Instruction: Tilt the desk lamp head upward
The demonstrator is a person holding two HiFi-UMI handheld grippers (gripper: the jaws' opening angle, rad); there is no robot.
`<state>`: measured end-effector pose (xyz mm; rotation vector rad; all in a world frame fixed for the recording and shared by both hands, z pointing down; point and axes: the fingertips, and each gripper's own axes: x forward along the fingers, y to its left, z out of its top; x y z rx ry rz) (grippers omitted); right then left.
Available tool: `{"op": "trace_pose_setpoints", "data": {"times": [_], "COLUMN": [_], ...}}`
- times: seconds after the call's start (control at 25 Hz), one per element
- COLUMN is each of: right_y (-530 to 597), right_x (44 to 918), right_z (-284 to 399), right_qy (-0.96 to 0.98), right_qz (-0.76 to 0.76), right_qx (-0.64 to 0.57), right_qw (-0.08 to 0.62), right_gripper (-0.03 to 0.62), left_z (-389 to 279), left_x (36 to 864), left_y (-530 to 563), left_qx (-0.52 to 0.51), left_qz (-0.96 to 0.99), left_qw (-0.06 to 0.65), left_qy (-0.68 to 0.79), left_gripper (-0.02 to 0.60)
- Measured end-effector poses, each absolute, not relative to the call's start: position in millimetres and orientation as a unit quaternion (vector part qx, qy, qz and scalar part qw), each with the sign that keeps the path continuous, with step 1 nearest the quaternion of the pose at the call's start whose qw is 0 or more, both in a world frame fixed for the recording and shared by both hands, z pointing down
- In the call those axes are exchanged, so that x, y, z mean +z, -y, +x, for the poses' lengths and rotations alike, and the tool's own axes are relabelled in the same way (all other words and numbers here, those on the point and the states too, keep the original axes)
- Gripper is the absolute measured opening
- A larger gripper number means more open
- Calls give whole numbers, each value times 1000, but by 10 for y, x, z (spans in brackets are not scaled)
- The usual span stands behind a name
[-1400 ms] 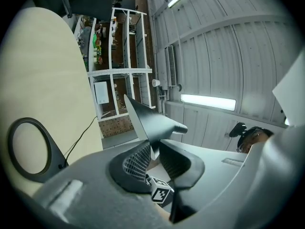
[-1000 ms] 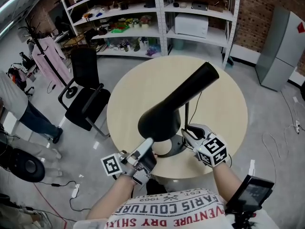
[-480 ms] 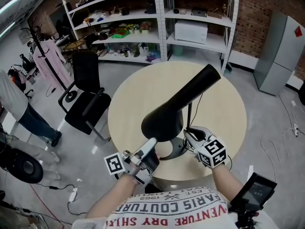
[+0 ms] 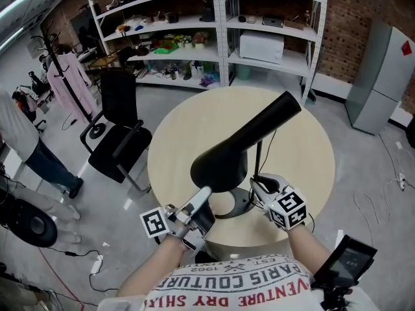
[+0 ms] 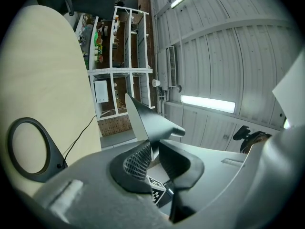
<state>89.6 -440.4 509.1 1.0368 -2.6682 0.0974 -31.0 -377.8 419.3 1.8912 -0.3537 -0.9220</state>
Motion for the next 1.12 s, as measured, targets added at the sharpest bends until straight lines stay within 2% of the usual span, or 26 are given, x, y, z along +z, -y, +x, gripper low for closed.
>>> {"op": "trace_pose_setpoints", "data": {"times": [1.12], "right_y": [4429], "right_x": [5204], "right_z": [751], "right_qy": [923], "right_qz": [352], "right_qx": [44], "right_qw": [151], "right_gripper": [48], "left_z": [-975], "left_x": [3702], "left_y": [3886], "left_qx": [-380], "left_qz": [803], "left_qw": [404], "left_qy": [220], "left_gripper": [38]}}
